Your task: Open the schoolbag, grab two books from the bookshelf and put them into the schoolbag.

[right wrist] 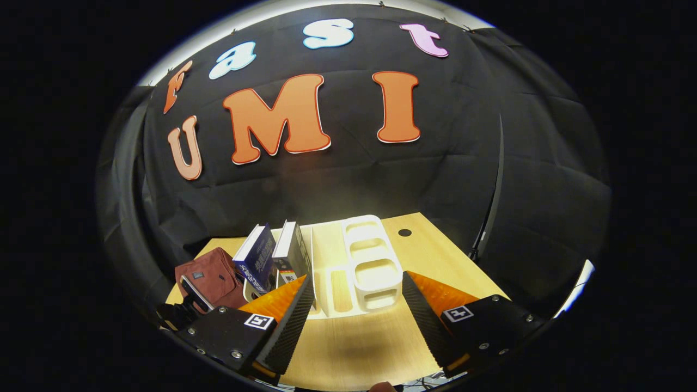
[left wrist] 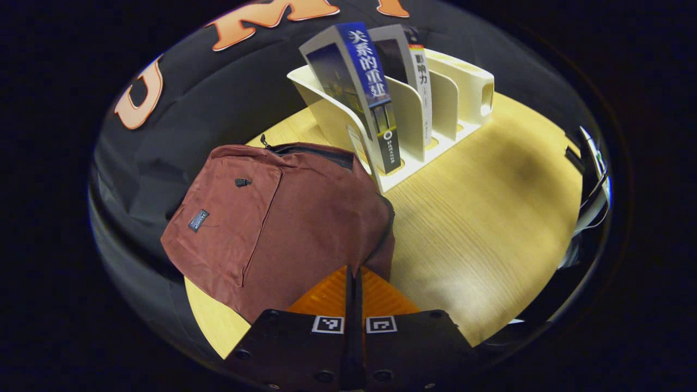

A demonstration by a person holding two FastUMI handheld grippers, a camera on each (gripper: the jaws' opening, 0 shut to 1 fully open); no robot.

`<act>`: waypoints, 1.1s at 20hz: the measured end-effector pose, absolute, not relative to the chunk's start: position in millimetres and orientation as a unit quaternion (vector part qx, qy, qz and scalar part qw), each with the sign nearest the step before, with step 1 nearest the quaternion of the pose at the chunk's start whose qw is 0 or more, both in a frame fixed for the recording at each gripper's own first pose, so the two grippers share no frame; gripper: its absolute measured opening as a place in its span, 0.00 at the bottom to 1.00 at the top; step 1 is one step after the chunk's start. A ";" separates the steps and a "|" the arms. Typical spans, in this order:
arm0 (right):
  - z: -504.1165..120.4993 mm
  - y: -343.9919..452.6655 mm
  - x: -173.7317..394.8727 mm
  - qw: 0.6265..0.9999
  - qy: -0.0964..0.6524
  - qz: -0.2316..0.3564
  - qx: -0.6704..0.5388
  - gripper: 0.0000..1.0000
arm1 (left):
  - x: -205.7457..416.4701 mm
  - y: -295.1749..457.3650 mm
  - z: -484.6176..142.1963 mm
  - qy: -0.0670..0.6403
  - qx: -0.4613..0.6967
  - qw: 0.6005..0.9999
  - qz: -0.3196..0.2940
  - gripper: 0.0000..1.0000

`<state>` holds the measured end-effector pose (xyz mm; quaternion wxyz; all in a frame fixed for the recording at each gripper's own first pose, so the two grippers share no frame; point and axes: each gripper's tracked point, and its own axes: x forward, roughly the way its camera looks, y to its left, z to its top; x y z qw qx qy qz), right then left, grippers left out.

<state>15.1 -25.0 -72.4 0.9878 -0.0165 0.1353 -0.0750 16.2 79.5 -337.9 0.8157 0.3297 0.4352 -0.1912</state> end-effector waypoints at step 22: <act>-47.7 108.6 14.4 0.988 0.111 -0.083 -0.073 0.97 | 133.4 142.4 -93.7 0.275 0.343 0.876 -0.198 0.00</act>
